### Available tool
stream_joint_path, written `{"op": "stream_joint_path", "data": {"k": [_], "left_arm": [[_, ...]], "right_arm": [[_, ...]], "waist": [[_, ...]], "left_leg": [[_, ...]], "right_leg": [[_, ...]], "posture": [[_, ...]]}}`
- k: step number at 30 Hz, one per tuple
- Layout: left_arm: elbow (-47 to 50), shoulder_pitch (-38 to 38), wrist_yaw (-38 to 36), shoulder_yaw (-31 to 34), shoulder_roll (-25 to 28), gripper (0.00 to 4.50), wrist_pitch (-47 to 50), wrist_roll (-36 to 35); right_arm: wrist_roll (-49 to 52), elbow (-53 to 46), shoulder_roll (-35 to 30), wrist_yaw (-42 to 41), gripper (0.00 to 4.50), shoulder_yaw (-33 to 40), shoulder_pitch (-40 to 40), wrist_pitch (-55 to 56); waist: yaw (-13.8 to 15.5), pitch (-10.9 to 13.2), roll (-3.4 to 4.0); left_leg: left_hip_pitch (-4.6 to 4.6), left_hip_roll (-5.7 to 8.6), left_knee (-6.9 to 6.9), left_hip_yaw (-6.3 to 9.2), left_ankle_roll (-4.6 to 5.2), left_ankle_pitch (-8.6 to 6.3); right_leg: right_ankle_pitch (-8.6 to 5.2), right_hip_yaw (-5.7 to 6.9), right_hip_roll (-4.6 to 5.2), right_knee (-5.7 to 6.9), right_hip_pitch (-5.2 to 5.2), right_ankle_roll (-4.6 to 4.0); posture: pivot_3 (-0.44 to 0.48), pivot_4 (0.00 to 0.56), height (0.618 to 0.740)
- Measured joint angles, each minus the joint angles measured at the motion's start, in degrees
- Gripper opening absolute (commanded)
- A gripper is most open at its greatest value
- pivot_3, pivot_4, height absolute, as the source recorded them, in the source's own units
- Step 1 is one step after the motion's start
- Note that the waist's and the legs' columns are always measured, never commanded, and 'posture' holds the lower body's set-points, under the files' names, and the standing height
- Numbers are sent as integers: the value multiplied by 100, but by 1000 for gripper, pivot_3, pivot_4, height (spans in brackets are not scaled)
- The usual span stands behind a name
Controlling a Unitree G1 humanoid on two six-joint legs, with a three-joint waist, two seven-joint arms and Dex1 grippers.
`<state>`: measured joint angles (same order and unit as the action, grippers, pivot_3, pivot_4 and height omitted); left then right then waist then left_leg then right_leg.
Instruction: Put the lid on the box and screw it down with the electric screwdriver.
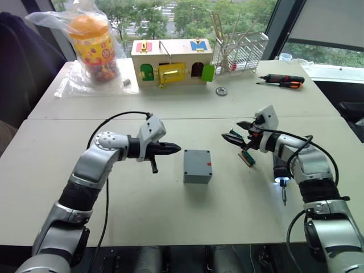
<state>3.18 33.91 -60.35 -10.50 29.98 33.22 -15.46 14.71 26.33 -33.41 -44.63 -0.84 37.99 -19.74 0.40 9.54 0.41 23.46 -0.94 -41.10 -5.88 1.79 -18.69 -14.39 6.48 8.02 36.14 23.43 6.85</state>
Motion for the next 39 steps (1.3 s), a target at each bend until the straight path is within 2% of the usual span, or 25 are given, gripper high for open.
{"op": "stream_joint_path", "data": {"k": [1,18,21,24,25,39], "left_arm": [[5,-37,25,-22,36,0,-4,14],[43,-225,184,-157,92,0,-29,27],[38,-234,186,-209,92,0,-91,52],[38,-237,187,-217,92,0,-118,77],[37,-237,187,-219,92,0,-120,82],[36,-263,187,-226,92,0,-148,124]], "right_arm": [[-73,140,38,2,2524,-6,45,115],[-275,718,228,-14,2524,38,193,343],[-274,780,291,6,1691,87,233,386],[-276,780,304,11,292,107,273,388],[-277,780,304,11,65,120,274,388],[-321,678,303,-11,65,175,270,321]], "waist": [[-8,0,0],[-40,1,2],[-57,1,2],[-95,1,2],[-103,1,2],[-113,1,2]], "left_leg": [[0,0,3,0,-1,1],[0,-2,5,1,-5,3],[0,-2,6,1,-5,3],[0,-2,6,1,-5,3],[0,-2,7,1,-5,3],[0,-3,9,1,-6,3]], "right_leg": [[0,0,-4,0,0,0],[0,0,-5,0,0,0],[0,0,-5,0,0,0],[0,0,-5,0,-1,0],[0,0,-5,0,-1,0],[0,0,-5,0,0,0]], "posture": [[0,150,711],[0,150,711],[0,150,711],[0,150,711],[0,150,711],[0,150,711]]}}
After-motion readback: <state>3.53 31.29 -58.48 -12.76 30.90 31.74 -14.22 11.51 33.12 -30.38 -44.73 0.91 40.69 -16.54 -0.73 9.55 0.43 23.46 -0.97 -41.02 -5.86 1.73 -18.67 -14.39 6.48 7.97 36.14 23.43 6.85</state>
